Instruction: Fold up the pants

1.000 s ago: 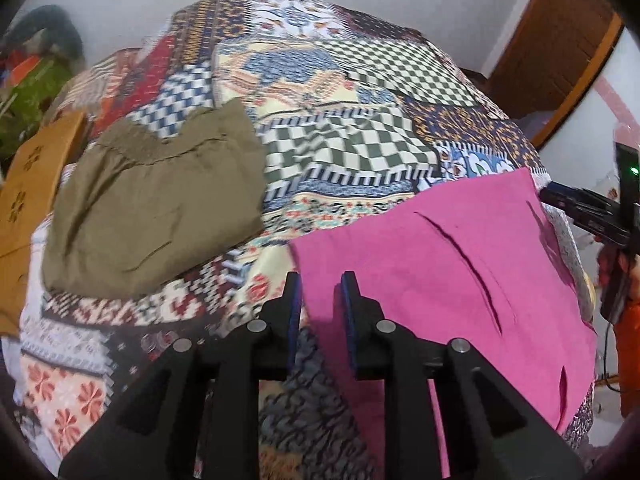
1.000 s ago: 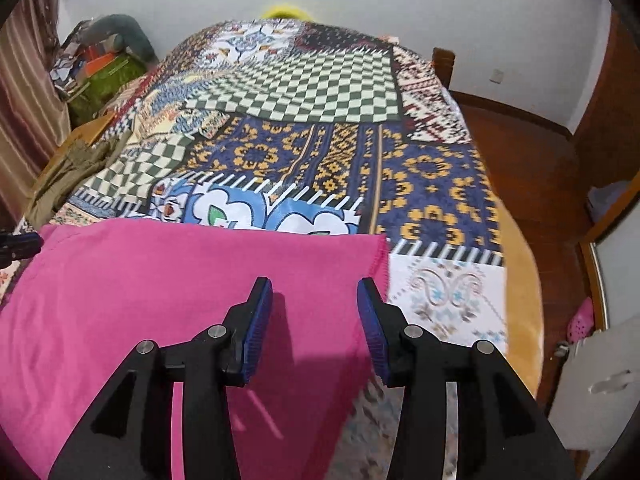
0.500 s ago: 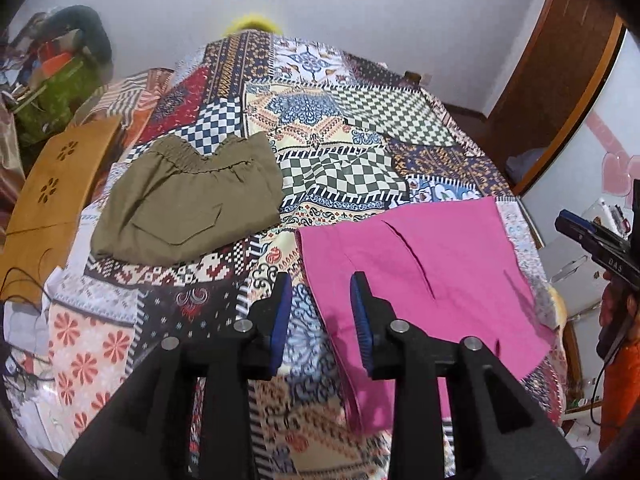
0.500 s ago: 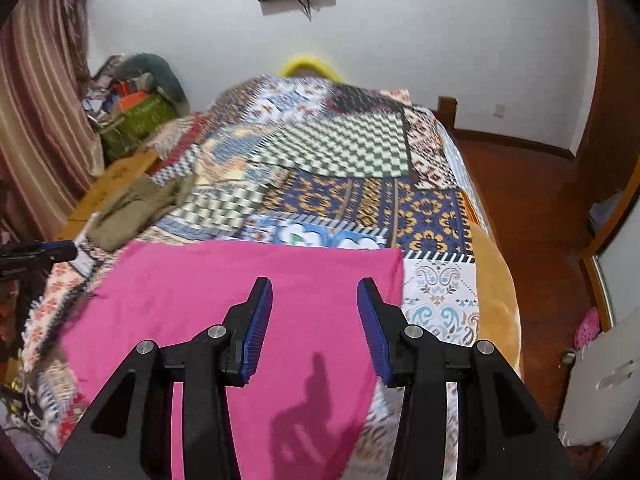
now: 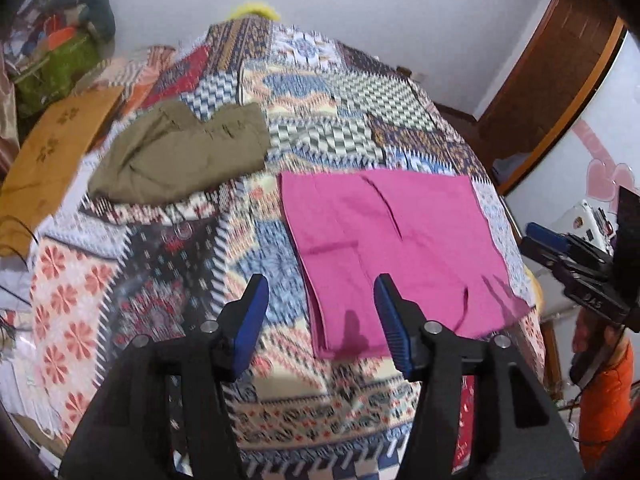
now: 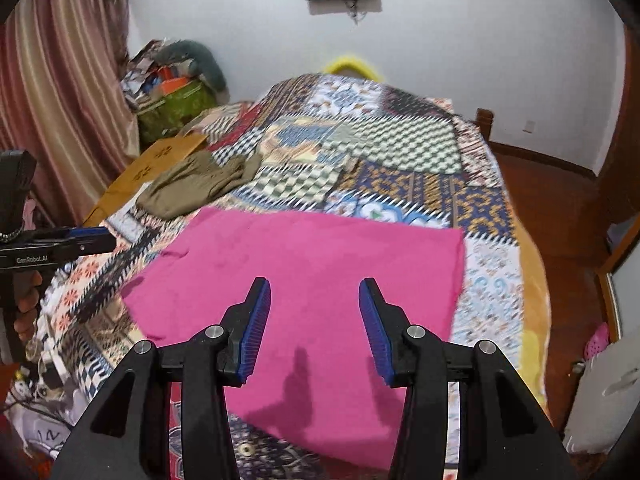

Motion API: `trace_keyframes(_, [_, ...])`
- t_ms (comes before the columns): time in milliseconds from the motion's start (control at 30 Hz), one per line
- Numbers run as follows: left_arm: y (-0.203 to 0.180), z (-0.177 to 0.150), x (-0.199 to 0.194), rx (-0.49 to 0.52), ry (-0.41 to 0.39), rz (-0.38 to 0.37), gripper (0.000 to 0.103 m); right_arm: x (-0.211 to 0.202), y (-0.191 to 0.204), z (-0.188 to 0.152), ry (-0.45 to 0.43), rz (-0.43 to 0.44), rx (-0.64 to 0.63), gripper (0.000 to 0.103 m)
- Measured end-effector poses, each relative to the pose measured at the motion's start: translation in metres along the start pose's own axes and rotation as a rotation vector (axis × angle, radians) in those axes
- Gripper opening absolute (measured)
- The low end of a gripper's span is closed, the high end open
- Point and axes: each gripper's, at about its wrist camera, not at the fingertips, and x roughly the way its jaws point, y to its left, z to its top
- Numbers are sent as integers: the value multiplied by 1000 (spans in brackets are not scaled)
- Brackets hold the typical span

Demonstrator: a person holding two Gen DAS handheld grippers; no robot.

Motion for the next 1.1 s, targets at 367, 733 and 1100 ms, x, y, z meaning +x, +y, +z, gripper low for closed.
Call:
trace_keyframes(367, [3,-41,17,-138,136,-129,55,45,29,-33,137,38,-79,42])
trace_keyframes(733, [4,-48,29,-283,159,-271,73,48,28,-42,124,61,-76,42])
trace_keyframes(1100, [-5,-27,52,-321,161,-289,78,49,27,-43,119,71,-87,43])
